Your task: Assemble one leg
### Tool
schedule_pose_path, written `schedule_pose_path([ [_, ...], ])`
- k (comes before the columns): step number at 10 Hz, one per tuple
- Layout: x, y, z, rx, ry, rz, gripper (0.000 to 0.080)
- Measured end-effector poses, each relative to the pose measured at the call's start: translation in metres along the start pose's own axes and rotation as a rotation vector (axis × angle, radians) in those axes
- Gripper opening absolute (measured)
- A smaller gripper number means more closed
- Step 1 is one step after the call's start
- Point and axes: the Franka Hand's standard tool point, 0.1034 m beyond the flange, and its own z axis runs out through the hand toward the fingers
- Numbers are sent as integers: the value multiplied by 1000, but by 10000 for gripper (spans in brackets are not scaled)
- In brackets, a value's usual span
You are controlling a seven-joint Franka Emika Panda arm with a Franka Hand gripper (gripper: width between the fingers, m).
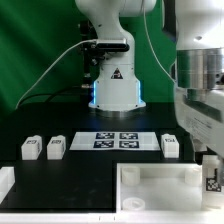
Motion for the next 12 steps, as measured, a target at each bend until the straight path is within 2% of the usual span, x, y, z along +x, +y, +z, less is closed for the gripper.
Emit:
schedule_pose_path([
  [3,2,1,1,-4,2,-294,643],
  [5,5,-1,5,-20,41,-693,649],
  [6,1,-10,4,-36,58,-928,649],
  [7,-1,-14,2,-38,58,-994,649],
  [9,0,-13,3,-36,58,-927,625],
  [10,0,-13,3,-33,58,-867,446],
  [11,0,-13,3,-32,59,-784,311],
  [12,3,-12,3,-31,62,-674,311],
])
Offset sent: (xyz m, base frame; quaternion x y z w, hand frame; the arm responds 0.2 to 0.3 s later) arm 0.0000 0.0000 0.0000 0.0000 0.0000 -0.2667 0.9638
